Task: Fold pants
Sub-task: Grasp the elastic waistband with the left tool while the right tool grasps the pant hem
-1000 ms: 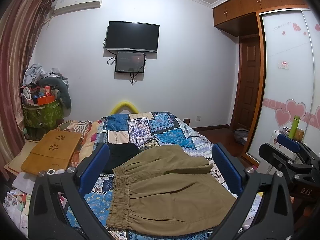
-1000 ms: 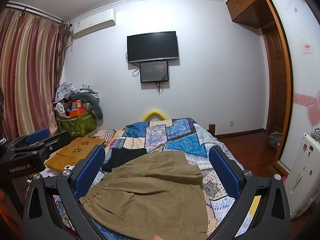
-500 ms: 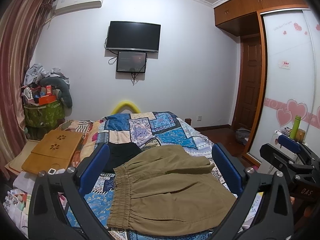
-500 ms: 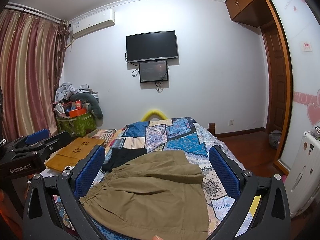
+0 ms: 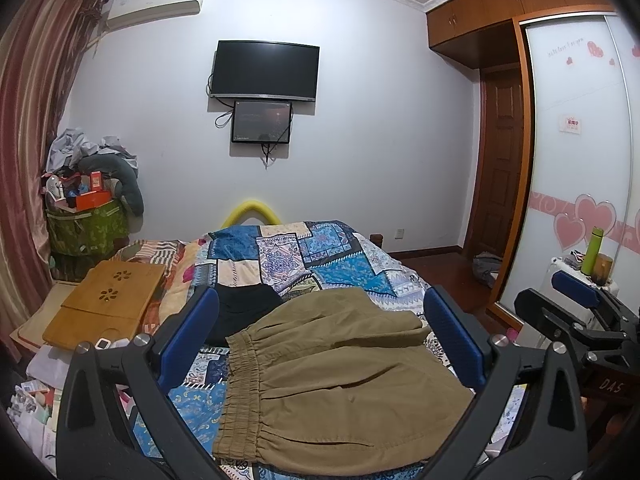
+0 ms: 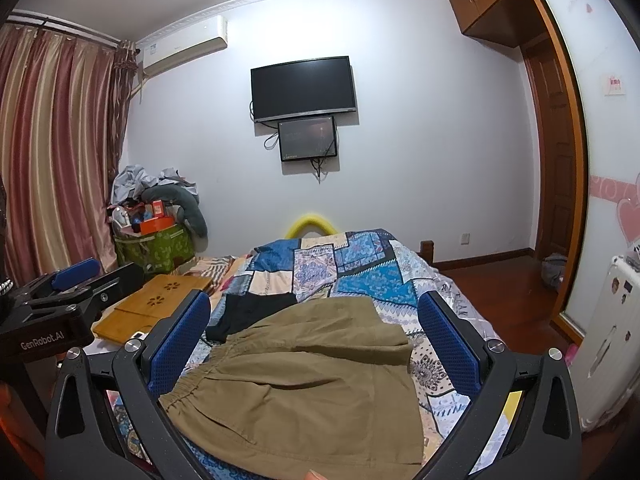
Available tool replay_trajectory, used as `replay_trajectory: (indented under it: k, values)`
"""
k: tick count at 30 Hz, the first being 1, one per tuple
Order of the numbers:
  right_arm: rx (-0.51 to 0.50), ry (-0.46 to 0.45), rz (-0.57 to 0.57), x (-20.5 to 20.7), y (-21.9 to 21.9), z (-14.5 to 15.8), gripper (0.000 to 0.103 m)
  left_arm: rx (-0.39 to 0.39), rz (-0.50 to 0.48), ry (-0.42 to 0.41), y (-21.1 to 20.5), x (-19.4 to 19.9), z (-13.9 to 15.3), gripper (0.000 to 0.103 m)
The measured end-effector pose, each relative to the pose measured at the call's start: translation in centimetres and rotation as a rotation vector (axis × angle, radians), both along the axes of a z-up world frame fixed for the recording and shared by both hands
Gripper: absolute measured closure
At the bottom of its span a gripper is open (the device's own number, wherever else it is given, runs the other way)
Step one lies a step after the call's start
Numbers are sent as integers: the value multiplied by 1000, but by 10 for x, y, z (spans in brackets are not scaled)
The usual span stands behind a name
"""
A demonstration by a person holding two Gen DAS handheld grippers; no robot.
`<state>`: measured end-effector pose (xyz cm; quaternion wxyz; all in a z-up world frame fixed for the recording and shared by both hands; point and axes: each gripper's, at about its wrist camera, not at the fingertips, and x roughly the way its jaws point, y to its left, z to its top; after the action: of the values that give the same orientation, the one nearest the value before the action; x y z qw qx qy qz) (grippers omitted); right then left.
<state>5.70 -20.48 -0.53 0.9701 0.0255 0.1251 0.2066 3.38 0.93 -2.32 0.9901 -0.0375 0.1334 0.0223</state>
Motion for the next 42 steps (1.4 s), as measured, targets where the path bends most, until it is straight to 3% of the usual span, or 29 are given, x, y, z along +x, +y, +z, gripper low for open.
replay_trajectory:
  k: [7,15,20,25,28,34,38,42]
  values:
    - [-20,69,-50,28,-3,-20,0,21,27,74,3,35,-23,0]
    - [-62,281,-130,93,-26,-76,0,-26,58,325,43,124,-71,0]
    - [-82,403,-126,132,-41,-104,0,-1,86,493,78,180,-109,0]
    - [-89,528,-67,174,-50,-127,0,22,96,604,108,215,-141,0]
    - [-85,598,-35,195,-53,-142,1,6,81,682,121,230,-161,10]
    - [-74,751,102,233,-48,-169,22,-15,-38,863,127,241,-199,20]
    - [-77,831,153,248,-45,-185,39,-14,-72,907,126,247,-212,20]
    - [-73,855,182,251,-44,-193,50,-69,-96,921,130,255,-217,28]
